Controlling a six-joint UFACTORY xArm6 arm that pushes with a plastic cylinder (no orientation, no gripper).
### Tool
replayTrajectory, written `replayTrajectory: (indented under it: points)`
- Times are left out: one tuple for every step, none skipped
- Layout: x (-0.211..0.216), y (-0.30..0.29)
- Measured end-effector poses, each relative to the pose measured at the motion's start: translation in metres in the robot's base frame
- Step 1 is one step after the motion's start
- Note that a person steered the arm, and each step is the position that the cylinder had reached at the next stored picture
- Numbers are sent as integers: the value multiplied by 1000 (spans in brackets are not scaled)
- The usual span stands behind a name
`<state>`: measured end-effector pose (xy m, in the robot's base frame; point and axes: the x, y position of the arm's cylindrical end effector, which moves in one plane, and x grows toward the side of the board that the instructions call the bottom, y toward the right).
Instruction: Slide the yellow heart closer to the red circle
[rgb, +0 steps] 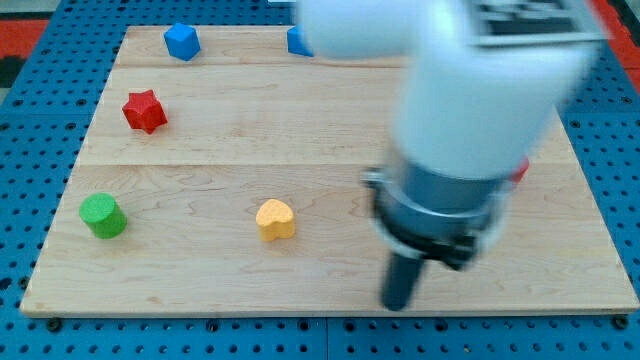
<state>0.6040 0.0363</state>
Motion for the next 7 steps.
replayTrajectory:
  points:
    - [-36, -37]
    - [-50, -93]
    - [-50, -143]
    - [-90, -119]
    - [-97, -32]
    - [-84, 30]
    - [-67, -17]
